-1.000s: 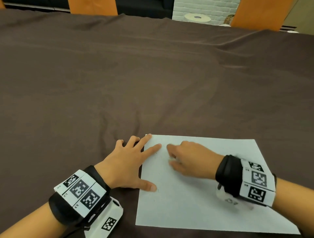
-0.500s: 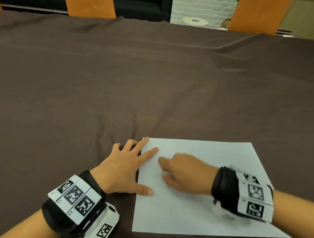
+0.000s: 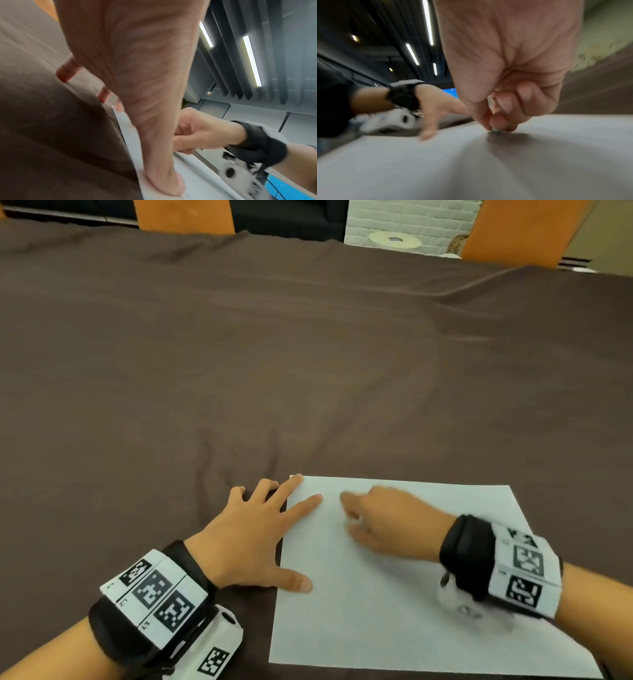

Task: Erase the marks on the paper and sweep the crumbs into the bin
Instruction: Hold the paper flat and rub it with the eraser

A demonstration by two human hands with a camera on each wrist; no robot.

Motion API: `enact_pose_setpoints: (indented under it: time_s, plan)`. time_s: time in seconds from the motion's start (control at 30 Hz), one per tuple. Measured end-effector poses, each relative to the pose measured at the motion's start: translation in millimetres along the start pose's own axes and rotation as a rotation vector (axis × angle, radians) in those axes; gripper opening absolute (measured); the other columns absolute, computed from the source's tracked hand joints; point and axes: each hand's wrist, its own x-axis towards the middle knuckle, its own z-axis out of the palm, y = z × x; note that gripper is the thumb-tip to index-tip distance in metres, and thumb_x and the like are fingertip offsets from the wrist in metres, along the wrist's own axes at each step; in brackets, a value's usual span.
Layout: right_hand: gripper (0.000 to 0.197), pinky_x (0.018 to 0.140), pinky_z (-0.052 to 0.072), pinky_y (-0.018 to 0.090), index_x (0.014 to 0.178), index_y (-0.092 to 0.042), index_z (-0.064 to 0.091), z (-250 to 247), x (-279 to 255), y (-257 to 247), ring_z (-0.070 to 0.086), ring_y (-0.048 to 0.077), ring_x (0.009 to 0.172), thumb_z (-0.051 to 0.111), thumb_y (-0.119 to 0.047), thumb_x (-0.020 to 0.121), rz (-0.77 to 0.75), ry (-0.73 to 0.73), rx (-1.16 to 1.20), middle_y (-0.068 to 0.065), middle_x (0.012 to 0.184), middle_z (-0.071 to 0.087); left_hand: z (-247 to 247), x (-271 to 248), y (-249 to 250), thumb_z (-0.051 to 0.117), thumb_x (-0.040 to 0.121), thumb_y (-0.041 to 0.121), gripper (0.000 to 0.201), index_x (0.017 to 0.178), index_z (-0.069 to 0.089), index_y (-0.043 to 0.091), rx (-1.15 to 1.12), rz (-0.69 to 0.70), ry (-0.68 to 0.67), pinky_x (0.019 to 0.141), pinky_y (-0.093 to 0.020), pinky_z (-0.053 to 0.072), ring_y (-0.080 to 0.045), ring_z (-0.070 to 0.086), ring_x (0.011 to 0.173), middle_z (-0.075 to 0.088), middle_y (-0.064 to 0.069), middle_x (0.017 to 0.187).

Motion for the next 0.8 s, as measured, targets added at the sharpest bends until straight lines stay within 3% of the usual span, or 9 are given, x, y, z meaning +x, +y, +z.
enact_pose_setpoints:
  time_s: [0.1, 0.23, 0.4, 0.57, 0.73, 0.8]
  plan:
    - [0.013, 0.063, 0.028, 0.030, 0.094, -0.022, 0.030, -5, 4, 6, 0.039, 0.028, 0.073, 0.042, -0.027, 0.096, 0.063, 0.047, -0.026, 0.002, 0.078, 0.037, 2, 1, -1, 0.039, 0.063, 0.097, 0.114, 0.150, -0.014, 0.046, -0.010, -0.002, 0.010, 0.113, -0.051, 0.018, -0.020, 0.007, 0.141, -0.016, 0.007, 0.162]
    - [0.015, 0.059, 0.028, 0.033, 0.089, -0.019, 0.031, 15, -15, -27, 0.037, 0.026, 0.063, 0.043, -0.027, 0.096, -0.170, -0.085, 0.017, -0.004, 0.067, 0.031, 0, 1, 0, 0.040, 0.064, 0.096, 0.114, 0.150, -0.015, 0.045, 0.001, -0.002, -0.002, 0.113, -0.051, 0.017, -0.022, 0.006, 0.142, -0.017, 0.006, 0.161]
    - [0.014, 0.060, 0.029, 0.031, 0.089, -0.017, 0.036, -1, 3, 8, 0.046, 0.029, 0.075, 0.044, -0.027, 0.093, 0.039, 0.054, 0.021, -0.002, 0.070, 0.039, -1, -1, 1, 0.039, 0.064, 0.096, 0.114, 0.151, -0.014, 0.045, -0.001, -0.001, -0.005, 0.113, -0.050, 0.017, -0.020, 0.006, 0.142, -0.017, 0.006, 0.161]
    - [0.016, 0.058, 0.027, 0.033, 0.090, -0.021, 0.029, 16, -14, -27, 0.039, 0.027, 0.067, 0.042, -0.028, 0.096, -0.158, -0.063, 0.012, -0.005, 0.067, 0.030, -1, 0, 1, 0.038, 0.065, 0.096, 0.113, 0.149, -0.018, 0.046, 0.014, -0.004, -0.016, 0.113, -0.050, 0.017, -0.021, 0.004, 0.142, -0.020, 0.007, 0.161]
    - [0.015, 0.061, 0.029, 0.031, 0.091, -0.020, 0.033, -1, -1, 2, 0.042, 0.027, 0.073, 0.043, -0.029, 0.095, 0.039, 0.039, 0.017, -0.002, 0.072, 0.036, -1, 0, 0, 0.039, 0.064, 0.096, 0.114, 0.150, -0.016, 0.046, 0.003, -0.006, -0.017, 0.114, -0.051, 0.016, -0.020, 0.004, 0.143, -0.019, 0.007, 0.161]
    - [0.013, 0.061, 0.028, 0.031, 0.093, -0.021, 0.031, 4, -3, -6, 0.040, 0.028, 0.071, 0.042, -0.028, 0.096, 0.002, 0.025, -0.003, -0.001, 0.074, 0.035, -1, 0, 0, 0.038, 0.064, 0.096, 0.113, 0.149, -0.017, 0.046, 0.010, -0.006, -0.015, 0.114, -0.051, 0.016, -0.020, 0.003, 0.143, -0.020, 0.007, 0.161]
